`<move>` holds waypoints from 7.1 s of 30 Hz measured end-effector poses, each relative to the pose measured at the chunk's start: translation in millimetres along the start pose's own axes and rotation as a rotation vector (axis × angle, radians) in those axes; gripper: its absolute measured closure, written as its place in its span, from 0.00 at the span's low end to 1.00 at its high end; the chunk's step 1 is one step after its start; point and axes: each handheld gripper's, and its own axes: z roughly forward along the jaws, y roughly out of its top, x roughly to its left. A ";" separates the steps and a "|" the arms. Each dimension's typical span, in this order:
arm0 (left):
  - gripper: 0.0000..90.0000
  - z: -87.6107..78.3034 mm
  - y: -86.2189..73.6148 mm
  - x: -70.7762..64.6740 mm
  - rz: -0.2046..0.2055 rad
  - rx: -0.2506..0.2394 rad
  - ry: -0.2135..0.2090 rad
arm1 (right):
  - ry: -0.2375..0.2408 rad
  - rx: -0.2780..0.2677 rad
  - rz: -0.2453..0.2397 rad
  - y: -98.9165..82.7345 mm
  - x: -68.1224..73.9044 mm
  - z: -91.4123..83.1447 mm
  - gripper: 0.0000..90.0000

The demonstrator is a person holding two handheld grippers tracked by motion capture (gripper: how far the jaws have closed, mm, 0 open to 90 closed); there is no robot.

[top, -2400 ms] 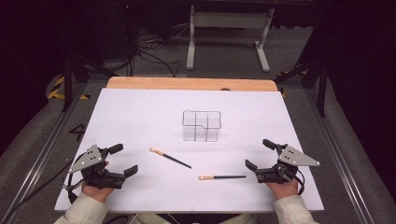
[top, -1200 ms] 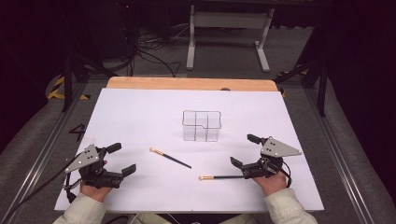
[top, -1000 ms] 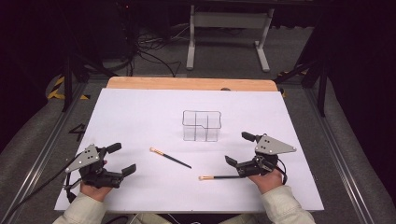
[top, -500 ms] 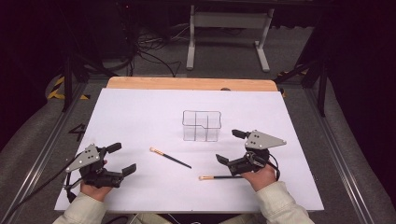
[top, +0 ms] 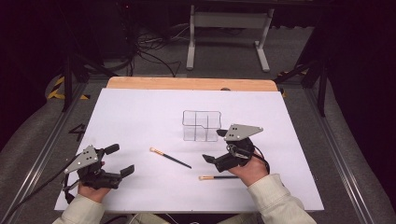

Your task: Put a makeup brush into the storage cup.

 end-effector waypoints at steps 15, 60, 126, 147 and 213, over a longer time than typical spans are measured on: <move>0.00 -0.6 -1.8 0.8 -0.011 0.009 0.004 | 0.040 0.117 -0.070 30.8 7.3 21.8 0.14; 0.00 0.1 -3.2 2.5 -0.024 0.021 0.013 | 0.130 0.445 -0.061 63.1 18.6 106.7 0.45; 0.02 -2.0 -2.9 4.4 -0.022 0.004 0.000 | 0.107 0.770 -0.028 46.1 35.3 185.1 0.80; 0.02 -1.4 -3.1 4.7 -0.023 0.011 0.001 | 0.076 0.823 -0.049 49.9 39.5 190.5 0.91; 0.02 1.4 -2.8 5.4 -0.031 0.022 0.014 | 0.053 0.214 -0.064 84.0 36.7 77.5 0.93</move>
